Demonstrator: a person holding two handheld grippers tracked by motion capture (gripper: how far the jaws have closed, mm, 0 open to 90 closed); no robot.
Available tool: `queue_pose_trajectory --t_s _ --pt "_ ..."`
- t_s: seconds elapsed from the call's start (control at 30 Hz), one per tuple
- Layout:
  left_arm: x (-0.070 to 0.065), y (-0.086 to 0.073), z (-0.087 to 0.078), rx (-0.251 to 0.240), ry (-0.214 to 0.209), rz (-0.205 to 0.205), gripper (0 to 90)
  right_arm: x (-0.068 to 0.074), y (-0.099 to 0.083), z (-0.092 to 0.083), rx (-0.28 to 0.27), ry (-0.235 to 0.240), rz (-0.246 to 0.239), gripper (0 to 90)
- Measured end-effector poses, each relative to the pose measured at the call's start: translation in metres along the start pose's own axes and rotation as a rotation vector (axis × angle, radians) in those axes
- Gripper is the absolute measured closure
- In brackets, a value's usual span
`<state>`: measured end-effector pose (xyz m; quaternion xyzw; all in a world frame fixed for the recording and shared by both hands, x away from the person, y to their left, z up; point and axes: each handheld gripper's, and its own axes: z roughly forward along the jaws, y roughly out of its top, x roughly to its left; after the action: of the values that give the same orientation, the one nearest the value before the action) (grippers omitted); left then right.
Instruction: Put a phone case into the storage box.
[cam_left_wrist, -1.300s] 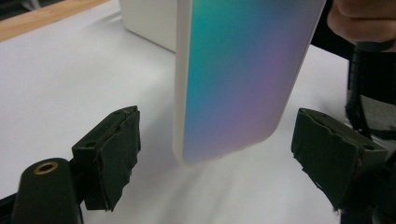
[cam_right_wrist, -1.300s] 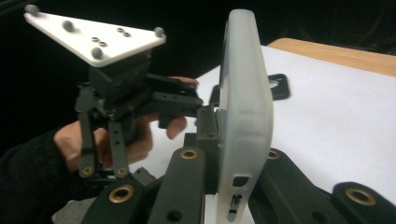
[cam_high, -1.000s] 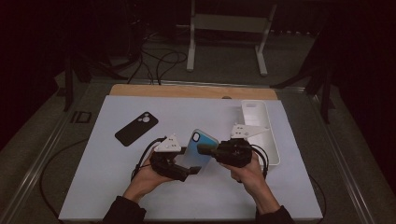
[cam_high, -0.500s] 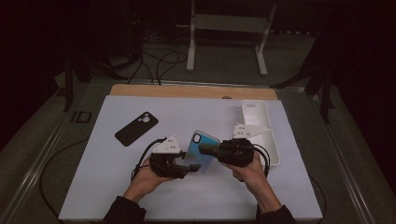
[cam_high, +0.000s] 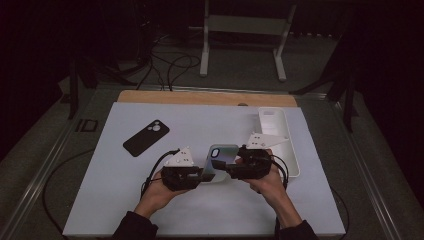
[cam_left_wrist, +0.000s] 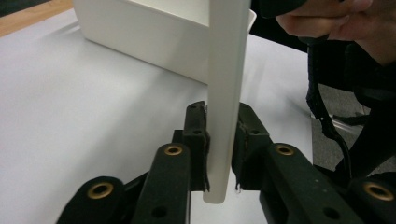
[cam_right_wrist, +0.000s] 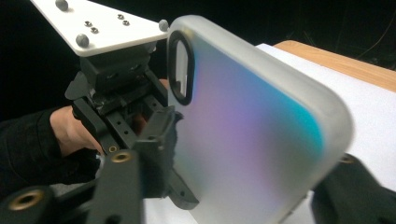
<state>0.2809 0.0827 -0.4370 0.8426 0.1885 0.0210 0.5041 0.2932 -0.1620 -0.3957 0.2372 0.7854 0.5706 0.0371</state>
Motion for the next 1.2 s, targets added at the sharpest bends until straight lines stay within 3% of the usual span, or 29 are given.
queue_pose_trajectory --t_s 0.1,0.27,0.47,0.77,0.97,1.2 --pt "-0.002 0.001 0.002 0.001 0.016 0.007 80.0 0.001 0.0 0.002 0.001 -0.013 0.017 36.4" --pt "-0.003 0.002 0.001 0.001 0.065 0.01 80.4 0.004 -0.001 0.004 0.031 -0.108 0.004 22.7" --pt "-0.002 0.002 -0.003 -0.016 0.12 -0.003 80.5 0.0 -0.003 -0.001 0.008 -0.174 0.046 17.5" --pt "-0.002 0.002 -0.002 -0.021 0.223 -0.031 80.5 0.002 -0.001 -0.003 -0.024 -0.226 0.057 16.6" --pt "-0.004 0.002 -0.003 -0.027 0.291 -0.019 80.5 0.001 0.001 -0.001 -0.036 -0.232 0.096 15.9" --pt "-0.009 0.002 0.002 -0.012 0.319 0.007 80.5 0.002 0.009 0.004 -0.077 -0.223 0.155 15.1"
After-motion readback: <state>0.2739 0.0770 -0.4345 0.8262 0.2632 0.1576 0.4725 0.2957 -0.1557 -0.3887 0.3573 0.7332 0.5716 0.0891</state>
